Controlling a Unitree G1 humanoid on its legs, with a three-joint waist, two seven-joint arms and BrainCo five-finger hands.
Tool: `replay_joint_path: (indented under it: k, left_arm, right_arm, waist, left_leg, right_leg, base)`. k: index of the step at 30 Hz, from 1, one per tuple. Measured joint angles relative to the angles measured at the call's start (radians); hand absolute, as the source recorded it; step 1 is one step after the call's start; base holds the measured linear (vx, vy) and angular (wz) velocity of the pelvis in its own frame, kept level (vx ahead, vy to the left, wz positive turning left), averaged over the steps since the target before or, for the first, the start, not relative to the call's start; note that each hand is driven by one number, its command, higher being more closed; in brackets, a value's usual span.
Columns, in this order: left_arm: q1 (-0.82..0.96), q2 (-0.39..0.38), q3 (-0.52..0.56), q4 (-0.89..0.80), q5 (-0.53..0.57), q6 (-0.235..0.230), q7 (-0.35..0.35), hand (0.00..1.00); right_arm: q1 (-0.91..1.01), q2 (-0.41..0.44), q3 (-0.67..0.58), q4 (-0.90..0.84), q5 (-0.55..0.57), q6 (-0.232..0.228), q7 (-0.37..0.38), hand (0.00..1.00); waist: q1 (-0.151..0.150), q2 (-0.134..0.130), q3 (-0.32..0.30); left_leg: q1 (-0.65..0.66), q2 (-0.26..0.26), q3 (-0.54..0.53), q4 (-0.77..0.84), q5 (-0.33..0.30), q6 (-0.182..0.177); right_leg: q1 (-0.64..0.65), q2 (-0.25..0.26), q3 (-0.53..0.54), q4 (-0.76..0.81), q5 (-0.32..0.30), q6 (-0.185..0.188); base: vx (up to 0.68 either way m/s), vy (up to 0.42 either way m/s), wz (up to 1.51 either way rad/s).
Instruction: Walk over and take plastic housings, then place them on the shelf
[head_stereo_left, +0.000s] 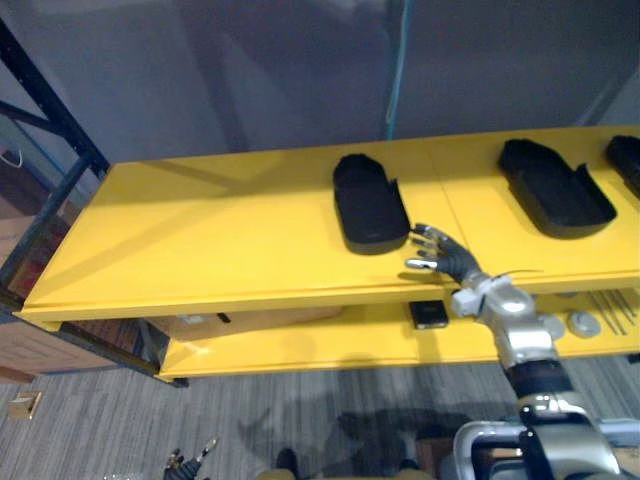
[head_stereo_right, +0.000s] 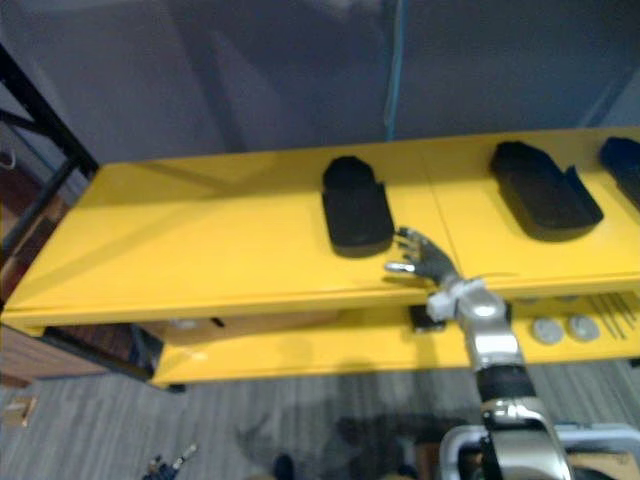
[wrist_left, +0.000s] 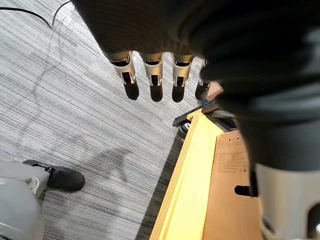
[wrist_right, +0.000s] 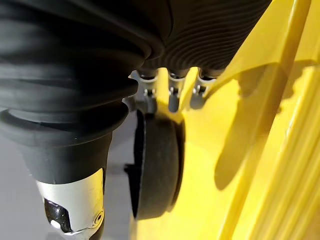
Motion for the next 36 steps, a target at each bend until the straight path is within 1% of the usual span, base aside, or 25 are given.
replay_joint_path:
  k: [6, 15, 19, 21, 22, 24, 25, 26, 27, 28, 29, 30, 31, 32, 33, 34, 36]
  left_arm:
    - [0.000, 0.000, -0.001, 0.000, 0.000, 0.000, 0.000, 0.00]
    - [-0.001, 0.000, -0.002, 0.001, 0.000, -0.001, 0.000, 0.00]
    - [-0.001, 0.000, -0.003, 0.002, 0.000, -0.004, 0.000, 0.00]
    - [-0.001, 0.000, -0.003, 0.002, 0.002, -0.016, 0.000, 0.00]
    - [-0.002, 0.000, -0.003, 0.002, 0.002, -0.038, 0.000, 0.00]
    - [-0.007, 0.000, -0.003, 0.000, 0.002, -0.048, 0.001, 0.00]
    - [-0.017, -0.001, -0.004, -0.010, 0.004, -0.064, 0.005, 0.00]
    - [-0.017, -0.002, -0.005, -0.021, 0.018, -0.065, 0.023, 0.00]
    - [-0.020, -0.003, -0.004, -0.052, 0.017, -0.070, 0.048, 0.00]
    - [-0.023, -0.003, -0.004, -0.064, 0.016, -0.073, 0.053, 0.00]
    - [-0.027, -0.004, -0.004, -0.089, 0.018, -0.081, 0.067, 0.00]
    - [-0.029, -0.004, -0.004, -0.113, 0.018, -0.083, 0.074, 0.00]
    - [-0.029, -0.004, -0.004, -0.128, 0.019, -0.083, 0.079, 0.00]
    - [-0.026, -0.004, -0.004, -0.148, 0.018, -0.083, 0.092, 0.00]
    - [-0.024, -0.005, -0.003, -0.165, 0.019, -0.083, 0.104, 0.00]
    - [-0.024, -0.005, -0.003, -0.168, 0.018, -0.083, 0.107, 0.00]
    - [-0.023, -0.009, -0.003, -0.168, 0.018, -0.085, 0.107, 0.00]
  right_arm:
    - [-0.003, 0.012, 0.008, 0.015, 0.001, -0.016, 0.001, 0.00]
    - [-0.015, 0.020, 0.040, 0.044, 0.004, -0.018, 0.001, 0.00]
    - [-0.016, 0.027, 0.040, 0.045, 0.010, -0.018, 0.001, 0.00]
    - [-0.016, 0.029, 0.042, 0.045, 0.010, -0.019, 0.000, 0.00]
    - [-0.016, 0.029, 0.046, 0.044, 0.010, -0.021, -0.004, 0.00]
    - [-0.016, 0.030, 0.050, 0.041, 0.009, -0.024, -0.013, 0.00]
    - [-0.006, 0.035, 0.053, 0.017, 0.008, -0.024, -0.039, 0.00]
    - [0.004, 0.035, 0.051, -0.002, 0.008, -0.023, -0.056, 0.00]
    - [0.029, 0.042, 0.050, -0.043, -0.004, -0.025, -0.104, 0.00]
    - [0.045, 0.049, 0.049, -0.066, -0.012, -0.027, -0.136, 0.00]
    - [0.079, 0.068, 0.035, -0.113, -0.040, -0.047, -0.204, 0.00]
    - [0.109, 0.089, 0.004, -0.170, -0.061, -0.064, -0.255, 0.00]
    - [0.123, 0.097, -0.014, -0.203, -0.080, -0.078, -0.287, 0.00]
    - [0.146, 0.109, -0.053, -0.270, -0.106, -0.109, -0.343, 0.00]
    - [0.165, 0.110, -0.092, -0.349, -0.121, -0.133, -0.397, 0.00]
    - [0.169, 0.110, -0.112, -0.386, -0.123, -0.143, -0.423, 0.00]
    - [0.194, 0.110, -0.186, -0.510, -0.166, -0.193, -0.542, 0.00]
  waist:
    - [0.000, -0.003, -0.002]
    - [-0.001, -0.017, -0.014]
    - [-0.001, -0.017, -0.014]
    - [-0.001, -0.017, -0.014]
    - [-0.002, -0.018, -0.014]
    - [-0.004, -0.018, -0.014]
    - [-0.004, -0.019, -0.015]
    - [-0.004, -0.020, -0.015]
    - [-0.003, -0.022, -0.016]
    - [-0.003, -0.023, -0.017]
    - [-0.003, -0.025, -0.018]
    - [-0.004, -0.025, -0.018]
    - [-0.004, -0.025, -0.018]
    - [-0.004, -0.026, -0.018]
    - [-0.004, -0.028, -0.018]
    - [-0.006, -0.028, -0.018]
    - [-0.010, -0.034, -0.021]
  left_leg:
    - [0.000, 0.000, 0.000, 0.000, 0.000, 0.000]
    - [0.000, 0.000, -0.001, -0.002, 0.000, 0.000]
    - [0.000, 0.000, 0.000, -0.002, 0.000, 0.000]
    - [0.000, 0.000, 0.000, -0.002, 0.000, 0.000]
    - [0.000, 0.000, 0.000, -0.002, 0.000, 0.000]
    - [0.000, 0.000, 0.001, -0.002, 0.000, 0.000]
    - [-0.001, 0.000, 0.000, -0.002, 0.000, 0.000]
    - [-0.002, 0.000, 0.000, -0.002, 0.000, 0.000]
    - [-0.003, 0.000, -0.002, -0.002, 0.000, 0.000]
    - [-0.004, 0.000, -0.003, -0.002, 0.000, 0.000]
    - [-0.008, 0.000, -0.005, -0.002, 0.000, 0.000]
    - [-0.015, -0.001, -0.008, -0.002, 0.001, 0.000]
    - [-0.018, -0.001, -0.009, -0.002, 0.001, 0.000]
    - [-0.018, -0.002, -0.009, -0.002, 0.001, 0.000]
    - [-0.018, -0.001, -0.009, -0.002, 0.001, 0.000]
    - [-0.018, -0.001, -0.009, -0.002, 0.001, 0.000]
    - [-0.016, 0.002, -0.004, -0.002, 0.001, 0.000]
  right_leg:
    - [0.000, 0.000, -0.001, -0.001, 0.000, 0.000]
    - [0.002, 0.001, -0.004, -0.006, 0.001, 0.001]
    - [0.002, 0.001, -0.004, -0.008, 0.002, 0.002]
    - [0.003, 0.001, -0.004, -0.011, 0.003, 0.002]
    - [0.004, 0.001, -0.004, -0.013, 0.004, 0.002]
    - [0.005, 0.002, -0.004, -0.016, 0.006, 0.002]
    - [0.005, 0.002, -0.004, -0.018, 0.008, 0.002]
    - [0.005, 0.003, -0.004, -0.019, 0.008, 0.002]
    - [0.005, 0.003, -0.004, -0.020, 0.009, 0.003]
    - [0.005, 0.003, -0.005, -0.020, 0.009, 0.003]
    - [0.003, 0.003, -0.006, -0.021, 0.009, 0.003]
    - [0.001, 0.003, -0.008, -0.021, 0.010, 0.004]
    - [0.000, 0.003, -0.008, -0.023, 0.011, 0.005]
    - [0.001, 0.003, -0.008, -0.025, 0.012, 0.005]
    - [0.002, 0.003, -0.006, -0.026, 0.012, 0.005]
    - [0.002, 0.004, -0.006, -0.026, 0.012, 0.005]
    - [0.002, 0.005, -0.002, -0.027, 0.012, 0.005]
  base:
    - [0.00, 0.000, 0.00]
    - [0.00, 0.000, 0.00]
    - [0.00, 0.000, 0.00]
    - [0.00, 0.000, 0.00]
    - [0.00, 0.000, 0.00]
    - [0.00, 0.000, 0.00]
    - [0.00, 0.000, 0.00]
    - [0.00, 0.000, 0.00]
    - [0.00, -0.002, 0.04]
    - [0.01, -0.002, 0.05]
    - [0.01, -0.001, 0.07]
    - [0.01, 0.000, 0.07]
    - [0.02, 0.001, 0.05]
    - [0.00, 0.000, 0.00]
    - [0.00, 0.000, 0.00]
    - [0.00, 0.000, 0.00]
    - [0.01, -0.010, -0.05]
